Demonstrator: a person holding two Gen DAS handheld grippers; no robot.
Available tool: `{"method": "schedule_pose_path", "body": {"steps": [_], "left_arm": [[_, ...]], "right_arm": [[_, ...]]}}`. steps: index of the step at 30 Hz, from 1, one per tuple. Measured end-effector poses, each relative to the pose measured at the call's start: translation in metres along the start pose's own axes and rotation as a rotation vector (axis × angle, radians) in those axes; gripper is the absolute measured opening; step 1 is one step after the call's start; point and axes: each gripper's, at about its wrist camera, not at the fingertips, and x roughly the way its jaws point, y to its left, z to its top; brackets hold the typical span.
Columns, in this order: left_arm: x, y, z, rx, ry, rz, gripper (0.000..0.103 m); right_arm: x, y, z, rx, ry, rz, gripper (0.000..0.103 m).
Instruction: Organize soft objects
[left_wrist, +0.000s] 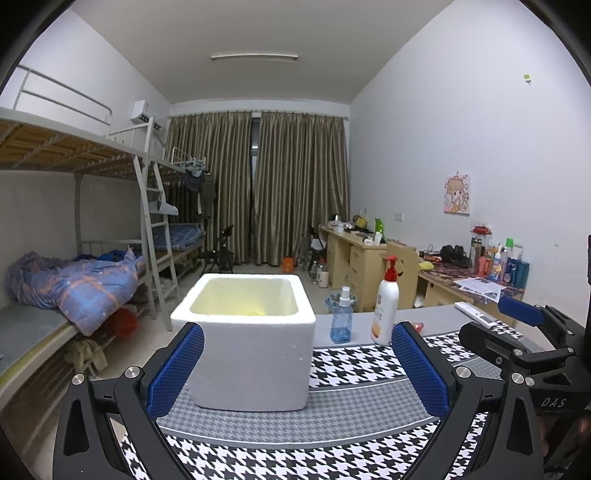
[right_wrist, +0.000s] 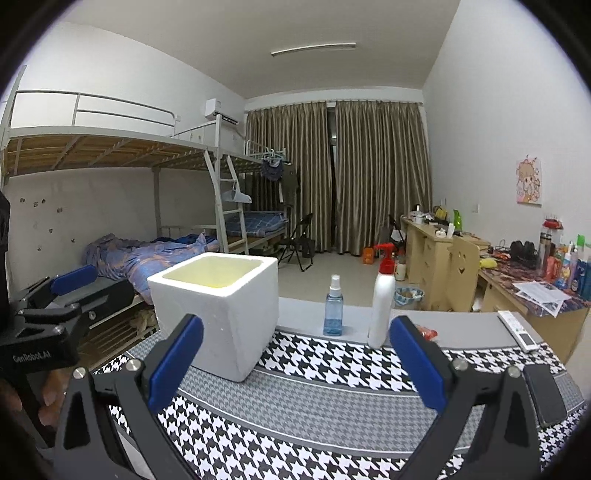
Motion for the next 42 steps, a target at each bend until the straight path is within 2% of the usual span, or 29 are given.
{"method": "schedule_pose_path", "body": {"steps": [2, 14, 42], "left_arm": [[0.000, -0.002, -0.002, 0.001, 0.001, -0.008, 0.102], [-0.004, -0.008, -0.015, 0.003, -0.007, 0.018, 0.102], [-0.004, -0.016, -0.037, 0.030, 0.038, 0.010, 0.102]], "right_arm": [[-0.002, -0.005, -0.001, 0.014, 0.005, 0.013, 0.102], [-0.009, -0.015, -0.018, 0.020, 0.002, -0.059, 0.102], [-0.017, -0.018, -0.035, 0.047, 0.022, -0.053, 0.102]]}}
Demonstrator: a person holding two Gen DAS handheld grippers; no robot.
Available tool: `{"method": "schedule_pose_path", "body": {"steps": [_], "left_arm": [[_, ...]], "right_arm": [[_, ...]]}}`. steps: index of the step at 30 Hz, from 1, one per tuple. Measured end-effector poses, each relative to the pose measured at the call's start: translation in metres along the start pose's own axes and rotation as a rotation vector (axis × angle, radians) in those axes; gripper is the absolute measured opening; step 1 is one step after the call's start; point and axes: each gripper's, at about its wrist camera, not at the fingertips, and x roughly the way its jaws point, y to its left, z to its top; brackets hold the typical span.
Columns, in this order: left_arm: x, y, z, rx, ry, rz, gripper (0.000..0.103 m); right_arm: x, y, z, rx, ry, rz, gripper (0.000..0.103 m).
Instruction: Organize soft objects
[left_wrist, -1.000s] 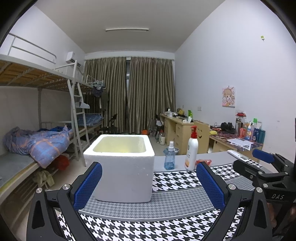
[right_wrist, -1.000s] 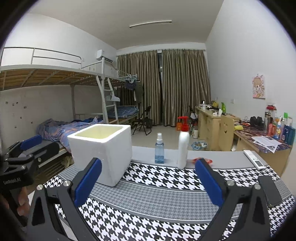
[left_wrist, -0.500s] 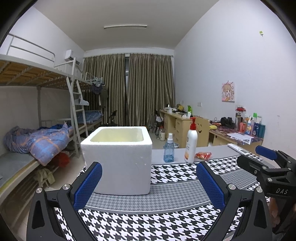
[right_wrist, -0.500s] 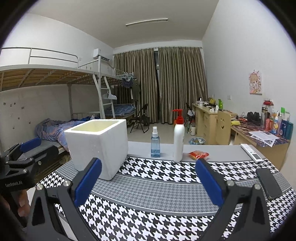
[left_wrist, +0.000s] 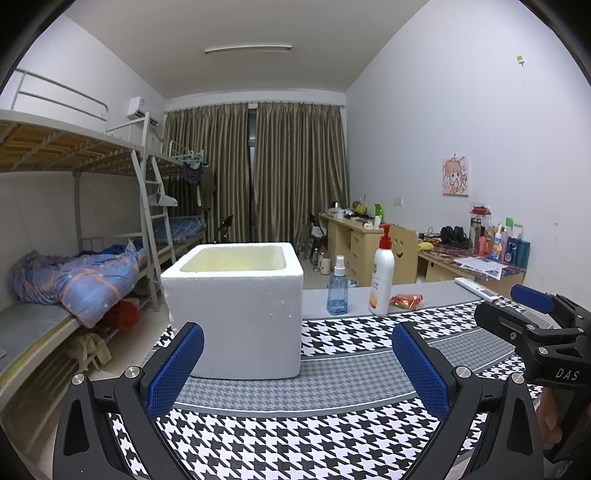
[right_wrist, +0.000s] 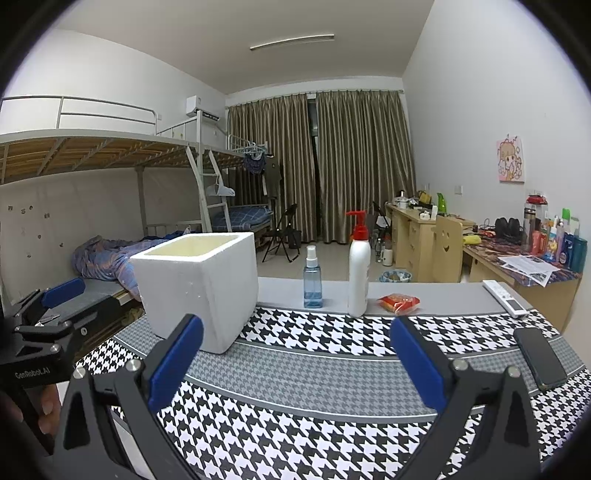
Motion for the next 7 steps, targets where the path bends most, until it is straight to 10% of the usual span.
{"method": "schedule_pose_path", "body": {"steps": [7], "left_arm": [[0.0005, 0.0003, 0.0002, -0.006, 0.000, 0.001, 0.102]], "right_arm": [[-0.0021, 0.0001, -0.0010, 0.004, 0.002, 0.000, 0.102]]}}
